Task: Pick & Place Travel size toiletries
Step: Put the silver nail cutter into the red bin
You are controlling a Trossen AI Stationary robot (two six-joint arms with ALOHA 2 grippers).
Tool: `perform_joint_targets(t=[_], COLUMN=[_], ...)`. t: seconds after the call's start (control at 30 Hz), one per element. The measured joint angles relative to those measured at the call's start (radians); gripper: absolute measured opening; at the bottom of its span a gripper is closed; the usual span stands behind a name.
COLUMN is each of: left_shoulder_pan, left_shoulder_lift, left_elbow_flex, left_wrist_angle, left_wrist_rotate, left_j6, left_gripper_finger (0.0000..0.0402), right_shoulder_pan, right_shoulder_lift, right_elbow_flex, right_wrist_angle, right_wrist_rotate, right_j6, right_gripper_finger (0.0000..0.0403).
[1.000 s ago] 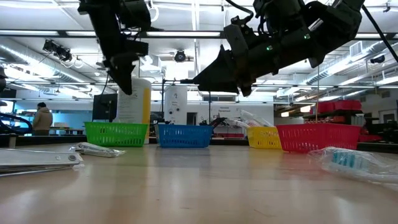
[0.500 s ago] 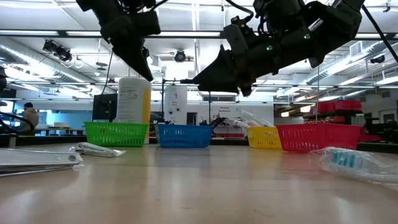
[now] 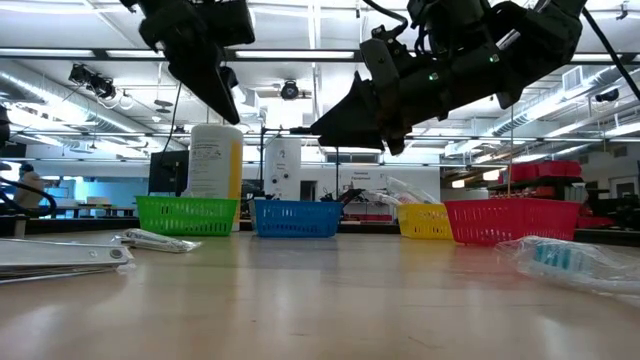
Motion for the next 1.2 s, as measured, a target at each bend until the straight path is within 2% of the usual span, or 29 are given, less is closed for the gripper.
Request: perform_joint_targets(t=[0.27,0.43,0.6,0.7,0.97,1.2], left_shoulder_pan=[-0.111,-0.199,-0.274,-0.305,-0.336,-0.335], left_shoulder_lift=[0.009,0.065,0.14,0.174,0.292,0.391], left_elbow_flex=[-0.001,-0.036,-0.085,-0.088,-0.088,-0.087], left_wrist_angle=[-0.015,-0.008,-0.011,-0.021,-0.016,-0.016], left_wrist_rotate=[-0.011,-0.045,-0.047,-0.057,-0.028,-0.09], left_j6=[-0.053,-0.131,-0.218,-0.222,-0.156,-0.134], left_gripper_finger=[0.0128,0.0128,0.0128,0.0131,0.0181,0.0207], right_shoulder_pan=[0.0,-0.006,-0.024,-0.032,-0.033,-0.032], right_shoulder_lift=[0.0,-0.001,-0.001,-0.001,-0.001,-0.001], right_elbow_flex=[0.0,0.0,0.0,0.0,0.0,0.0], right_wrist_angle=[0.008,0.003,-0.018,-0.031,-0.061,-0.067], right_wrist_rotate=[0.001,0.0,-0.141,-0.165,-0.166,-0.166], right_j6=[0.004,0.0,-0.004,-0.025,-0.03,-0.029], right_gripper_finger=[0.0163,0.0163,0.0168,0.018,0.0229,0.0235])
